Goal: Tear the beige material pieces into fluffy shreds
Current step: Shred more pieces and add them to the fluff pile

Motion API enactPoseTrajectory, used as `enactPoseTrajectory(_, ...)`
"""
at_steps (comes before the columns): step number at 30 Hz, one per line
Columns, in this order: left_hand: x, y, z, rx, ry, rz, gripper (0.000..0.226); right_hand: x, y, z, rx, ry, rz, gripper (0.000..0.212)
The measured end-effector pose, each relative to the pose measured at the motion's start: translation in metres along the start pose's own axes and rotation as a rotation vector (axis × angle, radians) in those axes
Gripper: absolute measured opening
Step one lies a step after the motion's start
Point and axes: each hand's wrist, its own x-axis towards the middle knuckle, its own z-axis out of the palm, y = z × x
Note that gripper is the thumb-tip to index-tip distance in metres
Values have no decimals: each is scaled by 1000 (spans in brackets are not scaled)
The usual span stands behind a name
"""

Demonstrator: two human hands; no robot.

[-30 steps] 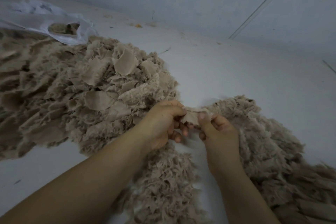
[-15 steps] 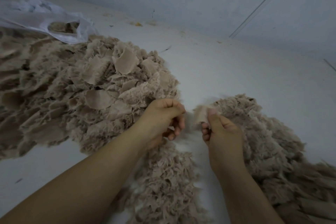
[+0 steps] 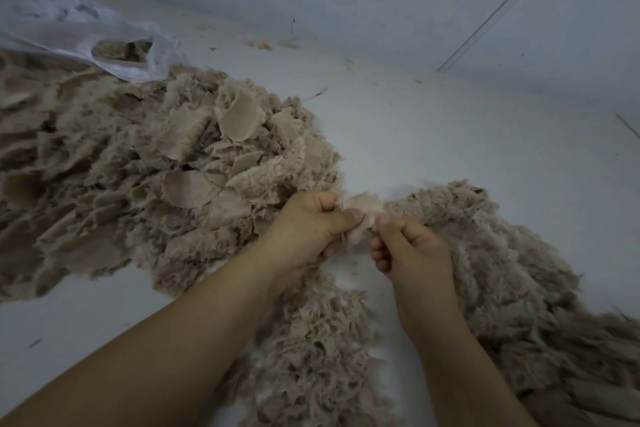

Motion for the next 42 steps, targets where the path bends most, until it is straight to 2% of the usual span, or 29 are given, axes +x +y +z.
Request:
enactPoseTrajectory(3, 0, 1, -4, 8, -49, -29, 36, 0, 1, -1, 17, 29, -25, 34)
enactPoseTrajectory(5, -1, 2, -8, 35, -100, -56, 33, 1, 0, 0, 73, 52, -7, 34)
enactPoseTrajectory(7, -3, 2, -11, -56, -106, -59, 29, 1, 0, 0, 88, 80, 6, 35)
enactPoseTrajectory(8, -2, 4, -12, -181, -67, -26, 28, 0, -1, 0, 109, 97, 20, 38)
enactPoseTrajectory(11, 1, 13, -18, -565, 93, 233, 11, 2, -5, -3, 249, 193, 92, 55)
enactPoseTrajectory(12, 3, 15, -18, -613, 97, 286, 4, 2, -6, -4, 287, 220, 94, 56)
enactPoseTrajectory(13, 5, 13, -15, -586, 84, 289, 12, 1, -6, -4, 308, 237, 78, 55)
enactPoseTrajectory(15, 6, 5, -4, -301, 48, 197, 20, -1, -5, -4, 306, 258, 25, 48)
enactPoseTrajectory(17, 12, -8, 11, 182, 12, 179, 14, -3, -5, -3, 293, 300, -18, 43)
enactPoseTrajectory(19, 26, -14, 22, 650, -38, 312, 19, -3, -5, -5, 305, 346, -37, 40)
enactPoseTrajectory(21, 39, -12, 29, 1039, -159, 473, 39, -2, -4, -5, 311, 375, -49, 36)
enactPoseTrajectory(22, 44, -12, 33, 1175, -219, 522, 43, -1, -3, -5, 305, 383, -55, 34)
enactPoseTrajectory(24, 48, -10, 41, 1363, -292, 571, 27, 1, -3, -4, 307, 385, -59, 28)
enactPoseTrajectory(26, 47, -10, 45, 1420, -310, 622, 16, 4, -3, -4, 345, 343, -43, 24)
enactPoseTrajectory(31, 33, -14, 30, 1288, -342, 678, 15, 10, -4, -5, 400, 174, 66, 31)
enactPoseTrajectory(34, 21, -14, 13, 1090, -293, 609, 13, 11, -3, -2, 387, 75, 222, 46)
enactPoseTrajectory(36, 13, -14, 5, 924, -173, 479, 17, 11, -3, 2, 329, 77, 248, 49)
enactPoseTrajectory(38, 5, -14, -1, 637, -51, 293, 19, 10, -2, 3, 260, 93, 219, 47)
enactPoseTrajectory(42, -5, -8, -9, 123, 56, 76, 20, 6, 2, 2, 136, 107, 162, 34)
